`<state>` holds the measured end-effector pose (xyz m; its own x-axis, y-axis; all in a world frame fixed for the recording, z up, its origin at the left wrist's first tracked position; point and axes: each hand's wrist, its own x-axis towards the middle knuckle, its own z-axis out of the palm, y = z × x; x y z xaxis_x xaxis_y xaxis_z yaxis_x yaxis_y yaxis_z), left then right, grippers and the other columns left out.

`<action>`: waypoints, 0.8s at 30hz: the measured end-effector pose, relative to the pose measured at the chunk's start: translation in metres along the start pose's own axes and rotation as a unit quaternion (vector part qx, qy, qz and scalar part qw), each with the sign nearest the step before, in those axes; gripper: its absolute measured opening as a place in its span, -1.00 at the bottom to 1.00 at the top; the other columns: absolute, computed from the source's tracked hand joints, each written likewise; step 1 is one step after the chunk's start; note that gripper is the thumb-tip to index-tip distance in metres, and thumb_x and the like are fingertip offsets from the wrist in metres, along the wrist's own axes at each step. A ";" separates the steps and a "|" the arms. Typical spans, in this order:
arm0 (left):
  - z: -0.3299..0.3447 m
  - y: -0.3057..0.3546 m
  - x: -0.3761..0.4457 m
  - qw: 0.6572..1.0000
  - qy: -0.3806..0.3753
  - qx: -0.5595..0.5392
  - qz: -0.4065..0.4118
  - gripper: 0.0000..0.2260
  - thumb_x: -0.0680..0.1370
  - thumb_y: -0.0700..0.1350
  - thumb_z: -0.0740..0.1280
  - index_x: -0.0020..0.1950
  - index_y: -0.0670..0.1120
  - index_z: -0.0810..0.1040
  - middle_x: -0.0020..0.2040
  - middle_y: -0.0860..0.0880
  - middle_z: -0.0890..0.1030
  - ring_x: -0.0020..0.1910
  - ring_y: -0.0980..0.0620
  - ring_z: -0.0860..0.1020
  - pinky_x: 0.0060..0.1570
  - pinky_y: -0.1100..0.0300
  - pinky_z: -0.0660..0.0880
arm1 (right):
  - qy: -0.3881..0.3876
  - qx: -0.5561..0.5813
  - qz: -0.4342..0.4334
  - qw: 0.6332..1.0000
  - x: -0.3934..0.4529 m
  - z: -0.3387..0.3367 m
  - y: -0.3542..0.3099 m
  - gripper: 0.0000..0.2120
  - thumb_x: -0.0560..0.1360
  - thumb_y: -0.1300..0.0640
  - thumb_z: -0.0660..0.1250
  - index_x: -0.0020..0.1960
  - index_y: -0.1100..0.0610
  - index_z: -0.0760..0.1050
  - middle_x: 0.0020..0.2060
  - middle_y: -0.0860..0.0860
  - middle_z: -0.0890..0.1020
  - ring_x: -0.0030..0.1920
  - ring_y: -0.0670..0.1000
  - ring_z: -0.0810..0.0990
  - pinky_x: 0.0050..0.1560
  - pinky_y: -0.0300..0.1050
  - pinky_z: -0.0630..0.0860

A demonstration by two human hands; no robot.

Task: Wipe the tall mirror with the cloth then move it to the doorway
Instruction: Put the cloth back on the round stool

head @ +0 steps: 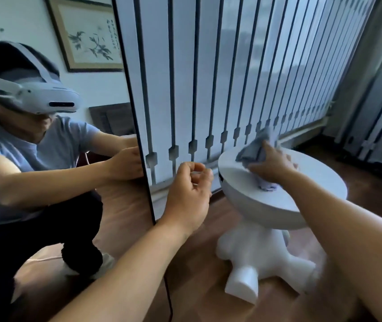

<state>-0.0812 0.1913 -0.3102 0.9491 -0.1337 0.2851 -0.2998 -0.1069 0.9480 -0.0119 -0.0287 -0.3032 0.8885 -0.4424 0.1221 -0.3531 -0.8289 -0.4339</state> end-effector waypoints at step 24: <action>-0.115 0.064 -0.028 0.958 0.206 0.028 0.198 -0.85 0.52 -0.03 0.28 0.07 0.01 0.47 -0.15 0.08 0.50 -0.15 0.18 0.50 -0.12 0.36 0.45 | 0.208 0.461 -0.170 0.846 -0.110 0.005 -0.168 -0.79 0.53 0.15 0.23 0.15 0.00 0.40 0.07 -0.01 0.38 0.00 -0.11 0.42 -0.22 -0.60 0.25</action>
<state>-0.1158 0.3019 -0.2406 0.7139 0.2246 0.6632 -0.6381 -0.1815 0.7483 -0.0490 0.1611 -0.2480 0.6447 -0.4736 0.6000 0.4504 -0.3988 -0.7988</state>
